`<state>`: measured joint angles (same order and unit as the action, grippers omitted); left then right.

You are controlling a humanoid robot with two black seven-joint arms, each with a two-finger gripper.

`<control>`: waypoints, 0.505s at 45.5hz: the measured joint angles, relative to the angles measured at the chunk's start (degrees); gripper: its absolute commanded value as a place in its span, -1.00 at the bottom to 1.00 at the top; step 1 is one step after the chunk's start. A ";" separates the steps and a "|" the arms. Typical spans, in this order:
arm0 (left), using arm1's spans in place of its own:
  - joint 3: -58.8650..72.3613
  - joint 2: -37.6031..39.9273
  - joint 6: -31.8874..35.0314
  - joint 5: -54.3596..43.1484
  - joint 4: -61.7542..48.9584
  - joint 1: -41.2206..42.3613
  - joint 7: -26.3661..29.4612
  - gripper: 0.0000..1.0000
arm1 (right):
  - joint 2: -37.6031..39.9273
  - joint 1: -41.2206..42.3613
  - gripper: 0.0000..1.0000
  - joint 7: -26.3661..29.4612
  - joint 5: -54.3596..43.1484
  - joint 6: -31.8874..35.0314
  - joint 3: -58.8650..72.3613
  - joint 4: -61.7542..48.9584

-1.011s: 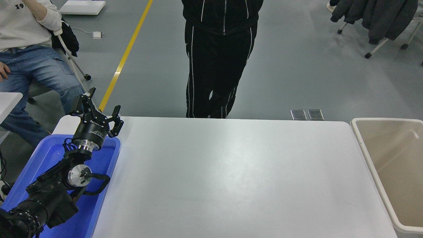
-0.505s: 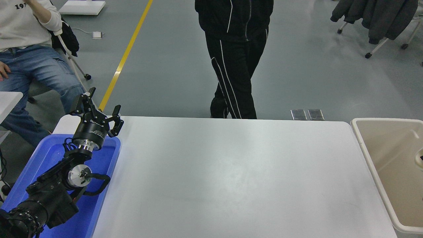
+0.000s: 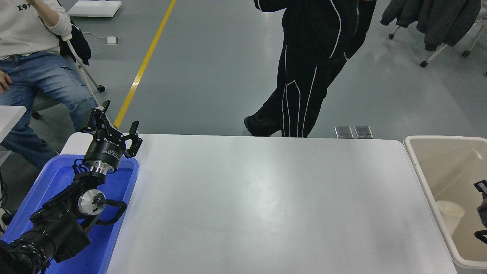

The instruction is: Dispose of the paper cup in the dustbin

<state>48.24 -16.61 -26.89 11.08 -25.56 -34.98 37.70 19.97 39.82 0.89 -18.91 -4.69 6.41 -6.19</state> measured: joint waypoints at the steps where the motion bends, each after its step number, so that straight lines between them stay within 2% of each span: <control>1: 0.00 0.00 0.00 0.00 0.00 0.00 0.00 1.00 | -0.02 0.10 0.96 0.00 0.01 -0.08 -0.02 0.03; 13: 0.00 0.00 0.00 0.00 0.00 0.00 0.00 1.00 | 1.76 4.26 0.97 -0.05 0.08 -0.87 -1.76 3.22; 23: 0.00 0.00 0.00 0.00 0.01 0.00 0.00 1.00 | 6.03 13.42 0.98 -0.24 0.09 -1.13 -8.24 12.19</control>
<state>48.24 -16.61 -26.89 11.08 -25.55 -34.98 37.70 26.00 53.24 0.65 -18.82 -5.82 -1.83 6.00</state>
